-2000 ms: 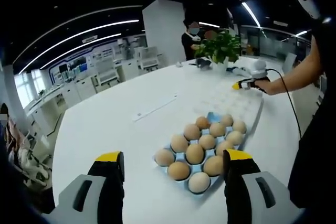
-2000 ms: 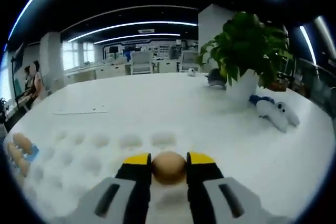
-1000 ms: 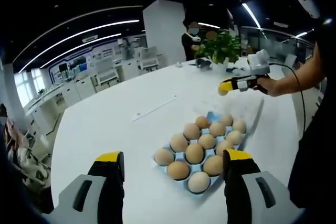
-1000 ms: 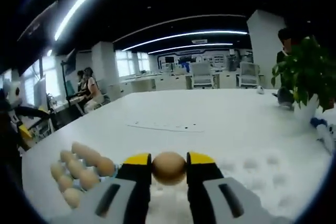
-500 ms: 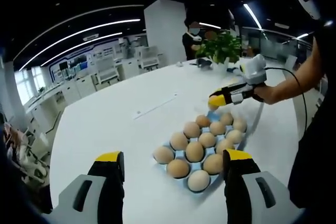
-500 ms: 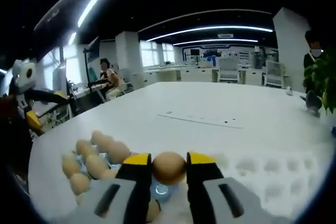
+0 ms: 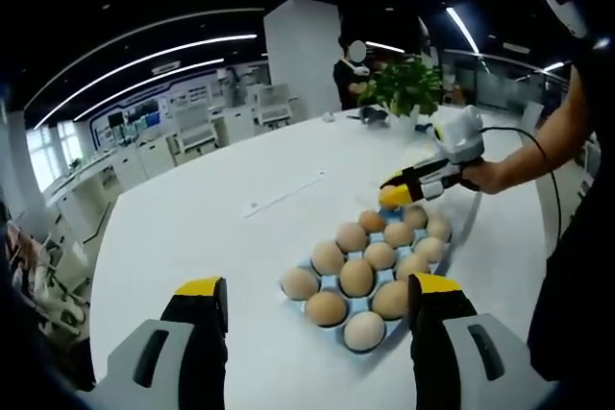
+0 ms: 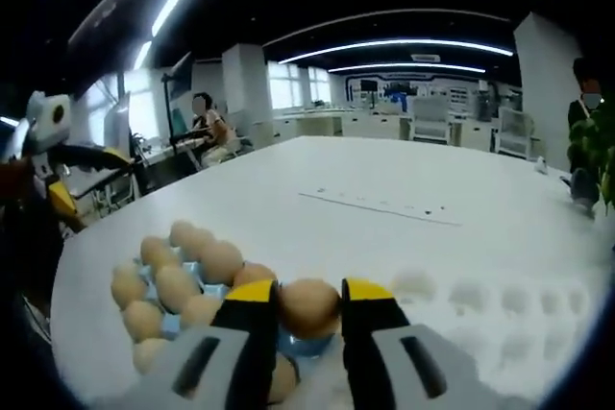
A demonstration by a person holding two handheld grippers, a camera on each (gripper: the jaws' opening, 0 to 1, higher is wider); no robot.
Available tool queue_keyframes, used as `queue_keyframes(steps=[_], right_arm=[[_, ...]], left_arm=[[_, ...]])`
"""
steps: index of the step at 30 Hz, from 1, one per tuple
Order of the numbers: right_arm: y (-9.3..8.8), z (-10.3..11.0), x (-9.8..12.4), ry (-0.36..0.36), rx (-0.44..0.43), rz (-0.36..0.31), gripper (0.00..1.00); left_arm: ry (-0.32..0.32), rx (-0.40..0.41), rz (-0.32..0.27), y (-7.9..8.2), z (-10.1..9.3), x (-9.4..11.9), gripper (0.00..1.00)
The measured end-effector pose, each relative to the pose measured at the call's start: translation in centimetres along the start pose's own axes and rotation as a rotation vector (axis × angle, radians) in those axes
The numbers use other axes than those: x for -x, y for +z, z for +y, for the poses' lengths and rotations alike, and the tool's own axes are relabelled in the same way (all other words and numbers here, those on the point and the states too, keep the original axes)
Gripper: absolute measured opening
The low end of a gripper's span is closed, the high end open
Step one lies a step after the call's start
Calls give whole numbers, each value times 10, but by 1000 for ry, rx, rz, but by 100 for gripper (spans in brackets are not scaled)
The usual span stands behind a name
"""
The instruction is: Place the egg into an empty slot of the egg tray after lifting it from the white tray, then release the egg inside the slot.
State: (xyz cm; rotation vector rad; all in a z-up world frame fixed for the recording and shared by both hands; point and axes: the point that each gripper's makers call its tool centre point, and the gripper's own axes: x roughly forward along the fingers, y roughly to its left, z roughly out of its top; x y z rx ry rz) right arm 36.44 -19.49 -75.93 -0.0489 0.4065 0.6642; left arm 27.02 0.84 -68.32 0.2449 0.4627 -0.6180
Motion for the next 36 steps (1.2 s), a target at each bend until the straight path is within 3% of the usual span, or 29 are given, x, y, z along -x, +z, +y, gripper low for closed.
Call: queue_keyframes(steps=[9, 14, 15, 19, 20, 23, 31, 36], right_arm=[[-9, 9, -9, 50, -19, 36, 26], [-19, 6, -8, 62, -95, 61, 26], [-17, 6, -9, 75, -107, 31, 26], [-18, 8, -8, 97, -81, 43, 27], [-18, 9, -8, 117, -37, 34, 27], [-18, 8, -7, 127, -59, 25, 27], [-15, 13, 3, 111, -44, -7, 34], [7, 13, 28, 67, -84, -112, 35]], left_arm=[[0, 1, -5, 2, 1, -1, 76], [4, 4, -3, 1, 2, 0, 76], [6, 4, -1, 0, 3, 0, 76], [5, 4, -3, 1, 4, -1, 76], [4, 3, -4, 2, 3, -2, 76], [1, 6, -11, 4, 2, -3, 76], [20, 3, -23, 7, 2, 7, 76], [26, -2, -36, 9, -2, 14, 76]])
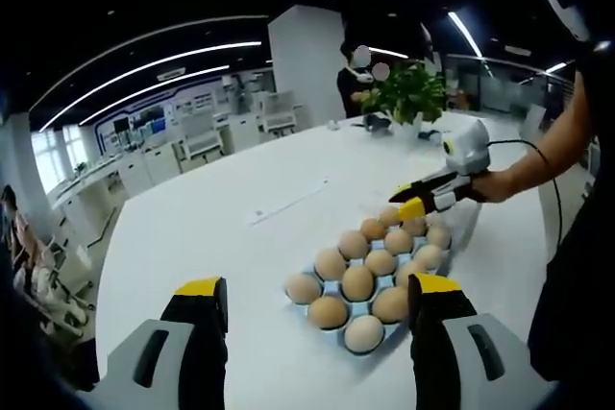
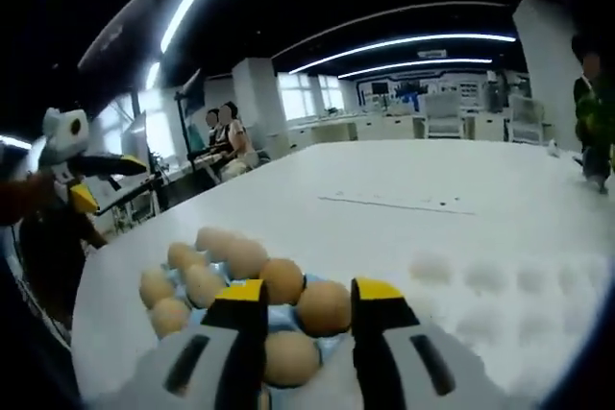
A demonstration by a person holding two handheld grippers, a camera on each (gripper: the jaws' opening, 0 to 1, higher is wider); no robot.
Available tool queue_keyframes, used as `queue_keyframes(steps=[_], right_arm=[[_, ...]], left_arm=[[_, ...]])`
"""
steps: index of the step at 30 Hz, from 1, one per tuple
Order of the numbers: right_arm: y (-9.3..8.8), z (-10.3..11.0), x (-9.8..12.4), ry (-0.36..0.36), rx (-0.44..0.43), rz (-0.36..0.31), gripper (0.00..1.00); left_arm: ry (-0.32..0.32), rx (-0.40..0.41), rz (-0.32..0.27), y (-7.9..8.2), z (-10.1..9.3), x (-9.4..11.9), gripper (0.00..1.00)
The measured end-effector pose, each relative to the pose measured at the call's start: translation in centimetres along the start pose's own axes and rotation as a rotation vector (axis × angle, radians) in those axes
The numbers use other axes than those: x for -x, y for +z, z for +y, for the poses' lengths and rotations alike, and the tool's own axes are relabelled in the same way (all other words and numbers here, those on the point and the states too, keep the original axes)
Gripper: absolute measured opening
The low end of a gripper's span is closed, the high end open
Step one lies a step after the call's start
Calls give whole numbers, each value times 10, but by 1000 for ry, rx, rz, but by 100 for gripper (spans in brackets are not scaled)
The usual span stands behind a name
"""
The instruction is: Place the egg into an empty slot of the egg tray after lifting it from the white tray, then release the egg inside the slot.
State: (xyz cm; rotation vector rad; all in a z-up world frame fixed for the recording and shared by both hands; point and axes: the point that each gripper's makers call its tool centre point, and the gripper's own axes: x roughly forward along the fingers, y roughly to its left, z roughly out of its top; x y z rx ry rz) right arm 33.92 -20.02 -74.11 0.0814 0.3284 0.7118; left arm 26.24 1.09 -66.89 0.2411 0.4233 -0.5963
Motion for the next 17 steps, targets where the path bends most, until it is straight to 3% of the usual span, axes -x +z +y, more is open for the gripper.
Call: queue_keyframes(steps=[2, 4, 9, 11, 14, 17], right_arm=[[9, 2, 9, -17, -12, -36, 39], [25, 7, 26, -31, -27, -133, 48], [30, 25, 58, -47, 11, -165, 56], [36, 30, 71, -64, 26, -209, 62], [45, 33, 89, -98, 7, -269, 70], [45, 31, 99, -123, 31, -272, 73]], left_arm=[[0, -3, -10, 2, -3, 2, 76], [0, -3, -23, 5, -6, 5, 76], [-3, -6, -49, 9, -17, 13, 76], [-5, -6, -55, 8, -22, 17, 76], [-6, 9, -77, 10, -27, 23, 76], [-4, 16, -82, 9, -32, 26, 76]])
